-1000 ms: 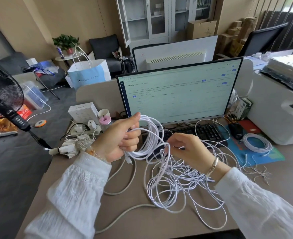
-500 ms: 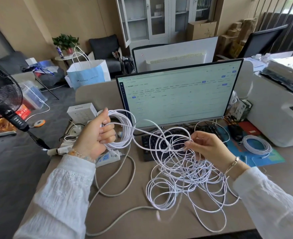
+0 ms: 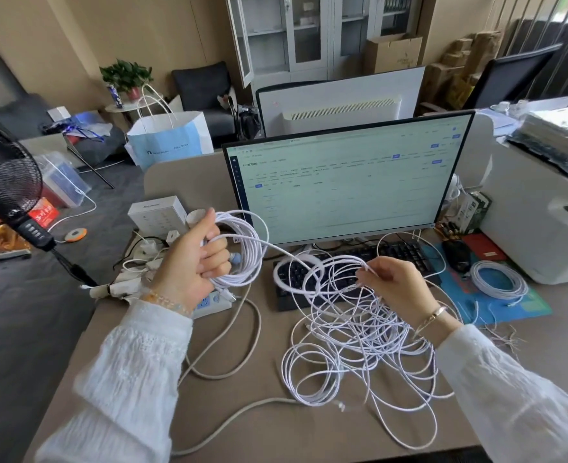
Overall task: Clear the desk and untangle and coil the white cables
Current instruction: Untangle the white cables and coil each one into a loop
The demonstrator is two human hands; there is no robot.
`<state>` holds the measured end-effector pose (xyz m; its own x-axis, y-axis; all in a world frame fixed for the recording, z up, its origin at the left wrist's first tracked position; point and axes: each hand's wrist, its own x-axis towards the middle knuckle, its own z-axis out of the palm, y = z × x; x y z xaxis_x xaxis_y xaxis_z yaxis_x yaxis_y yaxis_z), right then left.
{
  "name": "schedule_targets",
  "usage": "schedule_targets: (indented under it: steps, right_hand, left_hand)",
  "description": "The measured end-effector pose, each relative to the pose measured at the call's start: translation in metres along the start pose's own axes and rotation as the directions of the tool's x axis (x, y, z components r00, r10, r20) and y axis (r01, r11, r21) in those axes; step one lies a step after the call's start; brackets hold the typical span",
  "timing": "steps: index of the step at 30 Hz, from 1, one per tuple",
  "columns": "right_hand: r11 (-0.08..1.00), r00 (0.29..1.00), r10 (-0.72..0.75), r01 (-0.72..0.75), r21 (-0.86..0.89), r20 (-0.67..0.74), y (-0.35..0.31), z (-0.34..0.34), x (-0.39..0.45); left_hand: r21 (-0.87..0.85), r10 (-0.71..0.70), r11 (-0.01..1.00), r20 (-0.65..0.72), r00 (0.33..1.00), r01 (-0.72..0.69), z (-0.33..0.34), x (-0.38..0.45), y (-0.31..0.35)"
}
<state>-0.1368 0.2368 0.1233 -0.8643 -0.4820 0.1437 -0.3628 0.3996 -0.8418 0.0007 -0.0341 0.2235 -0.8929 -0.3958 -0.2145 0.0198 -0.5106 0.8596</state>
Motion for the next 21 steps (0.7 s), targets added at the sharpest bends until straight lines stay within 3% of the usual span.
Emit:
schedule_targets:
  steps: [6, 10, 15, 21]
  right_hand:
    - [0.977, 0.987, -0.134, 0.118, 0.178, 0.083, -0.044, 0.01, -0.004]
    - [0.94, 0.985, -0.145, 0.108, 0.323, 0.093, -0.066, 0.007, 0.0]
    - [0.828, 0.973, -0.057, -0.078, 0.555, 0.222, -0.067, 0.006, 0.005]
    - [0.596, 0.919, 0.115, -0.368, 0.714, 0.378, -0.022, 0.024, 0.009]
  left_hand:
    - [0.125, -0.029, 0.992, 0.03, 0.999, 0.025, 0.019, 0.003, -0.026]
    - [0.256, 0.012, 0.967, 0.027, 1.0, -0.019, 0.024, 0.006, -0.033]
    - [0.271, 0.084, 0.957, 0.075, 0.994, -0.102, 0.025, 0.004, -0.025]
    - [0.194, 0.047, 0.978, 0.169, 0.984, -0.08, 0.034, -0.004, -0.005]
